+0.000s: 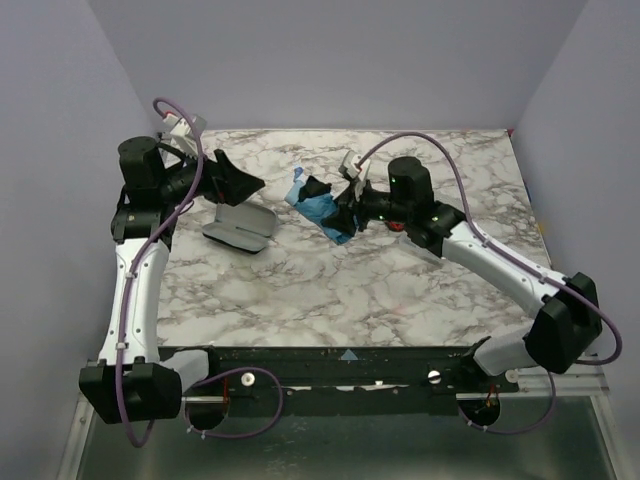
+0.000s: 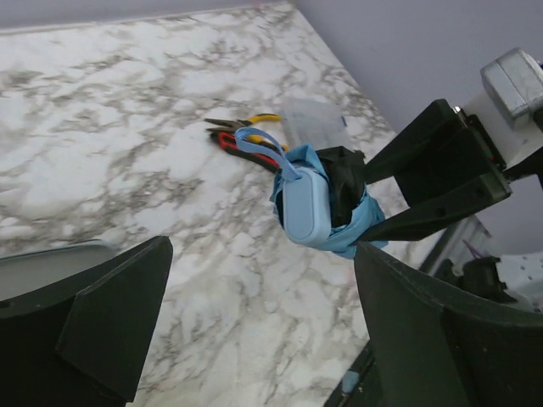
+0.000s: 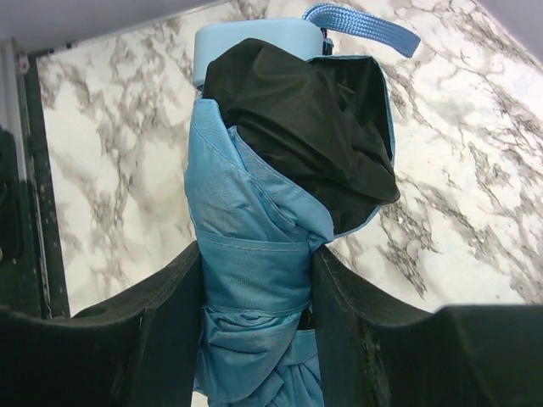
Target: Open the umbrella
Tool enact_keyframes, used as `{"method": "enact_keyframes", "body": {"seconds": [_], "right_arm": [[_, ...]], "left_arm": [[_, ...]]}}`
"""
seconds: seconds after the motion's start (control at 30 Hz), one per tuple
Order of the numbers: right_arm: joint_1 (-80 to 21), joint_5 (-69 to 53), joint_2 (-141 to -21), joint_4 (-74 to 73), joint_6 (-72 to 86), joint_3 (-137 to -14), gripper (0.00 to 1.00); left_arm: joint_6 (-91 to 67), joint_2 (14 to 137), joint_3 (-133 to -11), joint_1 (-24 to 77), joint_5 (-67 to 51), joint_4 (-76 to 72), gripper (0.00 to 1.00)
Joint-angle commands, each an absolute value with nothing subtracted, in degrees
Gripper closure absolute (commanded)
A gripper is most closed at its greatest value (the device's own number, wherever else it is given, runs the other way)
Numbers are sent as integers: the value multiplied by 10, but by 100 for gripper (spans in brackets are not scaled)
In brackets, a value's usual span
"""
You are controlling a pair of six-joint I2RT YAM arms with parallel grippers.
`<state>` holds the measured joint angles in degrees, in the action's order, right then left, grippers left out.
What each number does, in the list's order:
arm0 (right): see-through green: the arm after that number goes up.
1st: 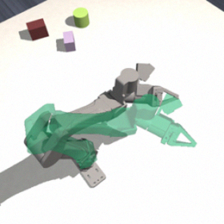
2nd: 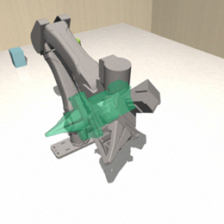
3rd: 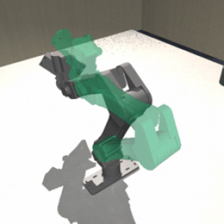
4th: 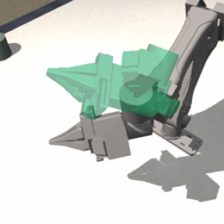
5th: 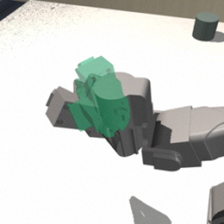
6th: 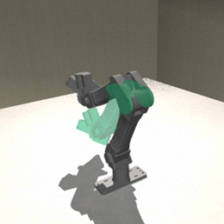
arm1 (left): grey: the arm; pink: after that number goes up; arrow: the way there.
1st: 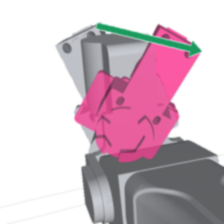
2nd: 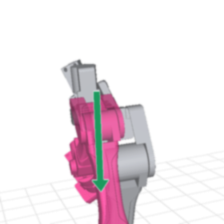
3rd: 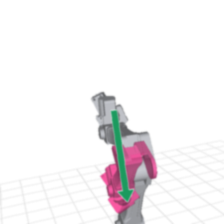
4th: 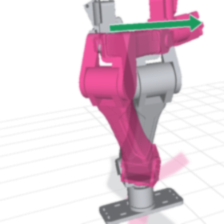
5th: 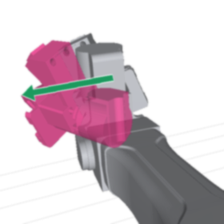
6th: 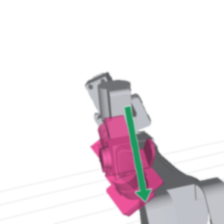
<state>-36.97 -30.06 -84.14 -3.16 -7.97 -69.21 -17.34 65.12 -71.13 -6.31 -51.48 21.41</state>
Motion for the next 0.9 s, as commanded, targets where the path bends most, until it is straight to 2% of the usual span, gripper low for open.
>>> {"method": "enact_keyframes", "body": {"seconds": [0.0,0.13,0.3,0.4,0.6,0.73,0.87], "right_arm": [[-369,-280,-760,4,-189,-628,100],[-371,-276,-696,27,-258,-570,100],[-376,-280,-634,24,-397,-511,100],[-377,-288,-616,6,-450,-505,100],[-382,-301,-606,-20,-507,-510,100],[-386,-311,-607,-40,-532,-518,100],[-392,-315,-610,-56,-548,-522,100]], "left_arm": [[-249,660,-678,-9,-605,167,15],[-264,652,-650,35,-635,139,31],[-238,650,-654,63,-615,150,36],[-236,659,-657,87,-601,166,35],[-250,677,-660,133,-564,171,22],[-284,687,-657,151,-569,138,22],[-322,692,-652,161,-574,91,26]]}}
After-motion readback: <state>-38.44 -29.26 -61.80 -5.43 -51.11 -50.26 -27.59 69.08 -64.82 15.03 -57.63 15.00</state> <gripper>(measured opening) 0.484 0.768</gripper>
